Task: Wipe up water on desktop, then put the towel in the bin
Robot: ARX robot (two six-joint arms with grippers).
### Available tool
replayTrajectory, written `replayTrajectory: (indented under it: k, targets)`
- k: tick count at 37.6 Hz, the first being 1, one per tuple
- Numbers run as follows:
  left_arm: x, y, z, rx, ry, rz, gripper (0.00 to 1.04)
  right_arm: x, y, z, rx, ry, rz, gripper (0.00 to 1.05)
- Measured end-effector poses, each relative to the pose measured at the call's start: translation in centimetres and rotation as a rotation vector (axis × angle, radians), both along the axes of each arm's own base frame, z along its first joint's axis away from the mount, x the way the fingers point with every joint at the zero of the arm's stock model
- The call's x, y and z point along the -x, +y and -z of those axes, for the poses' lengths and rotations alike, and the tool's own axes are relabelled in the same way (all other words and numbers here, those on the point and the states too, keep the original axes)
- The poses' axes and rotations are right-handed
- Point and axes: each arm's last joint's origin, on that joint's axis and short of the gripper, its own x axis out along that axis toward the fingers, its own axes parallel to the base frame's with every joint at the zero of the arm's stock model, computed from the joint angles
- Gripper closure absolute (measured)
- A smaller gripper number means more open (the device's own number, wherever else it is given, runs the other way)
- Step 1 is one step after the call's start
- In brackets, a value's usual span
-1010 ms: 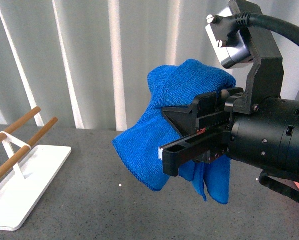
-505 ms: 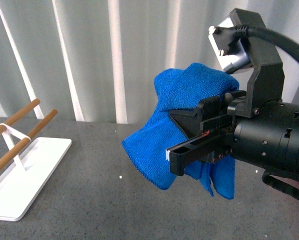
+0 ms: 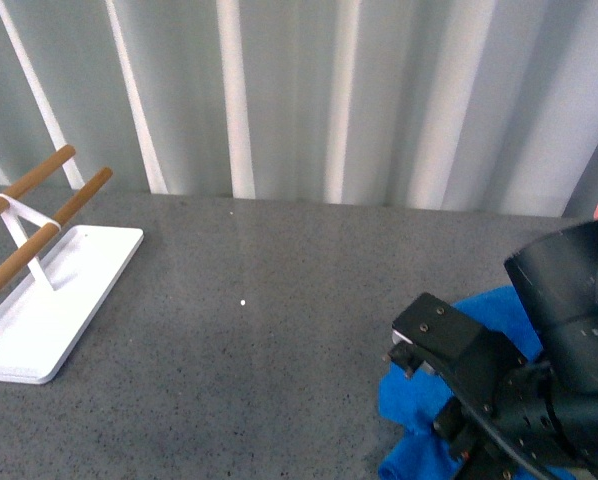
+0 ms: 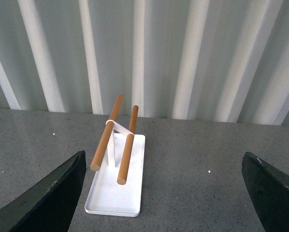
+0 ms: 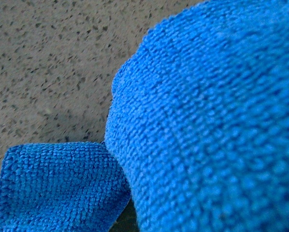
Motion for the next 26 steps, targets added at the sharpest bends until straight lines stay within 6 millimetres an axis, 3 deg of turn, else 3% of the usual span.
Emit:
replayTrajectory:
  k: [8, 14, 21, 26]
  targets:
    - [0.0, 0.0, 0.0, 0.0, -0.001, 0.0, 0.07, -5.5, 0.8, 0.9, 0.077, -0.043, 0.018, 1.0]
    - [0.0, 0.0, 0.0, 0.0, -0.001, 0.0, 0.07, -8.0, 2.4, 0.7, 0.116, -0.076, 0.012, 1.0]
    - [0.0, 0.0, 0.0, 0.0, -0.001, 0.0, 0.07, -10.1, 6.7, -0.1, 0.133, -0.112, -0.041, 1.0]
    - [0.0, 0.0, 0.0, 0.0, -0.001, 0.0, 0.07, -9.5, 10.4, -0.3, 0.06, -0.1, -0.067, 1.0]
